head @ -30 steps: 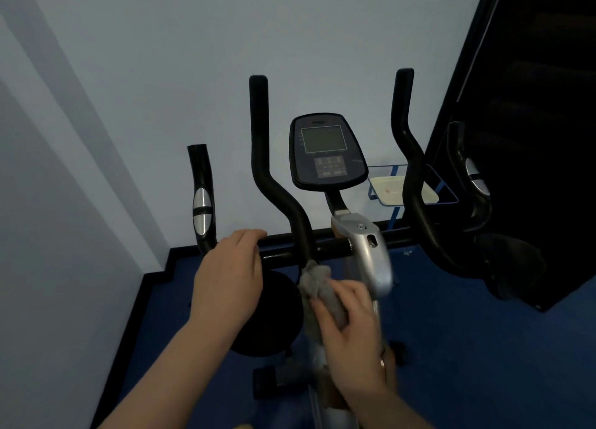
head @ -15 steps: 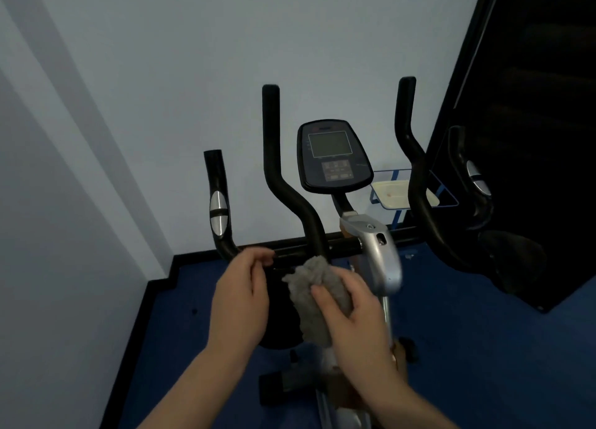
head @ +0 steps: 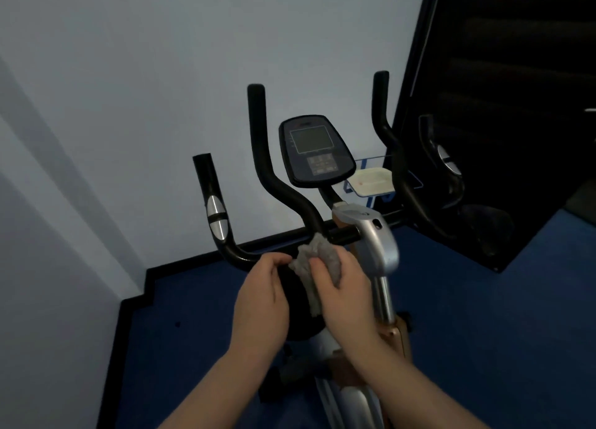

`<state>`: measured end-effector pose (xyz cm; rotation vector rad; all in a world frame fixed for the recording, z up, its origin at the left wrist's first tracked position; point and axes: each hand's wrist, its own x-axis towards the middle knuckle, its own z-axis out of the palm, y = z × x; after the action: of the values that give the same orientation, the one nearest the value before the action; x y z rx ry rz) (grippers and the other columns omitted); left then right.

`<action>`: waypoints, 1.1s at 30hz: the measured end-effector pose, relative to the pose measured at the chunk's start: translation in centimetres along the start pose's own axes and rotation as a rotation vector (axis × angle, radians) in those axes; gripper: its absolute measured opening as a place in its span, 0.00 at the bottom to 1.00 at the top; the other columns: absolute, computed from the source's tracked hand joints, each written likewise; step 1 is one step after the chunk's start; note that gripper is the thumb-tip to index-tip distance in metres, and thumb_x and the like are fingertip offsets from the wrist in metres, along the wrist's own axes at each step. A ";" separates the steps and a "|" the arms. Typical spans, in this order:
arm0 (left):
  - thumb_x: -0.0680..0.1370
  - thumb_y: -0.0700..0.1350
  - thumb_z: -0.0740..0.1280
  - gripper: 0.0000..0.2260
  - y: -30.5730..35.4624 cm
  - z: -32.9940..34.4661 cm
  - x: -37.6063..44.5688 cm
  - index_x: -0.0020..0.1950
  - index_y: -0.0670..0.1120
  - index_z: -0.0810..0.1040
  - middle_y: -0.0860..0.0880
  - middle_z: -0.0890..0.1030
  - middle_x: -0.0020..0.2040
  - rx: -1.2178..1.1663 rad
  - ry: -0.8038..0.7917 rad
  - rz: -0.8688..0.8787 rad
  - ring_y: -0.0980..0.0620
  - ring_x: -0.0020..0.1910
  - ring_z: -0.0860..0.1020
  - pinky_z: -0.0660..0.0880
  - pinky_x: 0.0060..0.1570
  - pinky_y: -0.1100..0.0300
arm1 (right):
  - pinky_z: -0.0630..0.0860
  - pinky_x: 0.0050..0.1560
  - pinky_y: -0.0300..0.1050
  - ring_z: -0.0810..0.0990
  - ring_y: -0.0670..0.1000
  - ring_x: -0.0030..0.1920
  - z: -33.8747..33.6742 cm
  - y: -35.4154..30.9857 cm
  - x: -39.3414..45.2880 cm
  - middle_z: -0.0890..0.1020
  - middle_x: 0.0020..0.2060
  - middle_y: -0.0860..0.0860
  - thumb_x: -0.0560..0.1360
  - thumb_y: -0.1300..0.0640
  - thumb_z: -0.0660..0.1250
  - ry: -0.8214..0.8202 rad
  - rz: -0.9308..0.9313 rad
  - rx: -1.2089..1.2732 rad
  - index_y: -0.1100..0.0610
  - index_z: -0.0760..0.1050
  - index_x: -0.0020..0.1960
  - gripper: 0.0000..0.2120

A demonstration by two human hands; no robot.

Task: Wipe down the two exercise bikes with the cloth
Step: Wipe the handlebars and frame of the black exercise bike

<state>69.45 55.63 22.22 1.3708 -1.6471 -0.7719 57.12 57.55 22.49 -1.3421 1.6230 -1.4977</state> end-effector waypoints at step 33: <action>0.79 0.34 0.60 0.15 1.8 0.1 1.7 0.56 0.52 0.76 0.58 0.75 0.55 0.194 0.337 0.061 0.58 0.56 0.71 0.72 0.59 0.49 | 0.71 0.51 0.44 0.72 0.45 0.52 -2.9 -1.3 9.4 0.75 0.51 0.35 0.76 0.45 0.67 -0.289 -0.476 -0.460 0.40 0.71 0.63 0.16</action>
<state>68.44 54.33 24.10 1.4853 -1.5147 -0.3288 51.66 50.30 26.51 -2.2113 1.5806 -1.1193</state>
